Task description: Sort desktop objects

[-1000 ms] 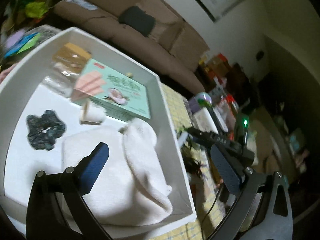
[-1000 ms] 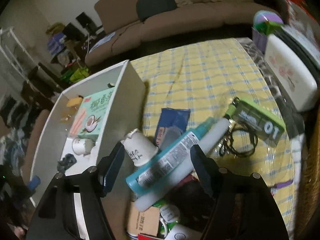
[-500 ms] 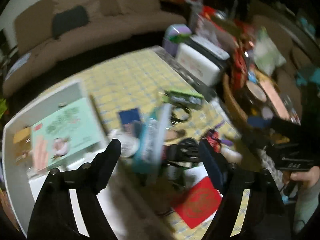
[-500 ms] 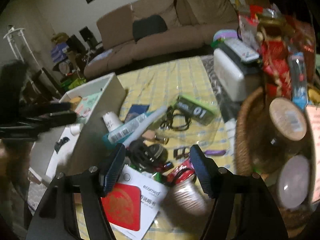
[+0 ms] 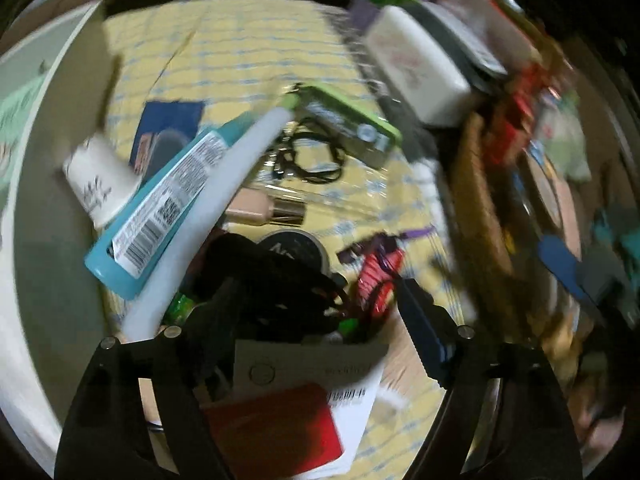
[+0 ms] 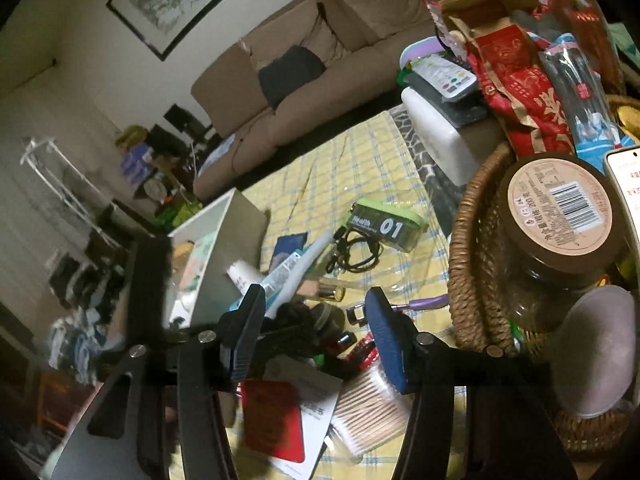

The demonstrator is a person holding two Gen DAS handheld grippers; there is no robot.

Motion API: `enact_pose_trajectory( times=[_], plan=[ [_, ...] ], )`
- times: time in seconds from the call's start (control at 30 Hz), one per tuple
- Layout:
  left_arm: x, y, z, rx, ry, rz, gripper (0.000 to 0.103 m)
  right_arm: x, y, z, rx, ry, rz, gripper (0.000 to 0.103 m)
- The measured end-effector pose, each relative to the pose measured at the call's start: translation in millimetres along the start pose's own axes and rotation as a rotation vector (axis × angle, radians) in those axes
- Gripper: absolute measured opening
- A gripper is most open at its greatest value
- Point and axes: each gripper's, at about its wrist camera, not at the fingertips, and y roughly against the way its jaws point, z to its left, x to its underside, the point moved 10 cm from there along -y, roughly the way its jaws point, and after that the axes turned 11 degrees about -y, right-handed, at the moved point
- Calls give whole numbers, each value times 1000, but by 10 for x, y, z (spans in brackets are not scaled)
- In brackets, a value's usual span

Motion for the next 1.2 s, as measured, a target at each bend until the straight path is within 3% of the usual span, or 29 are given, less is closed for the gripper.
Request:
enact_pose_trajectory(
  times=[0.1,0.37,0.47,0.5,0.57,0.7,1.0,1.2],
  plan=[
    [33,-73,106,-2,119,-2,79,-13,49,9,-6,0,-5,55],
    [128,-224,163,29,209,17,79,16,-9,15,-1,9,10,55],
    [117,-243,199,40,230,-1,48,41,-30,43,3,21,13,55],
    [119,-253,187,59,226,-8,43,52,-37,56,7,30,14,55],
    [128,-243,203,72,221,-27,41,71,-58,72,17,45,17,55],
    [125,-106,181,91,204,-82,15,95,-91,81,23,59,25,55],
    [294,218,168,140,169,-152,9,152,-93,43,38,87,52,55],
    [593,497,114,223,169,-208,4,214,-182,11,44,91,87,55]
  ],
)
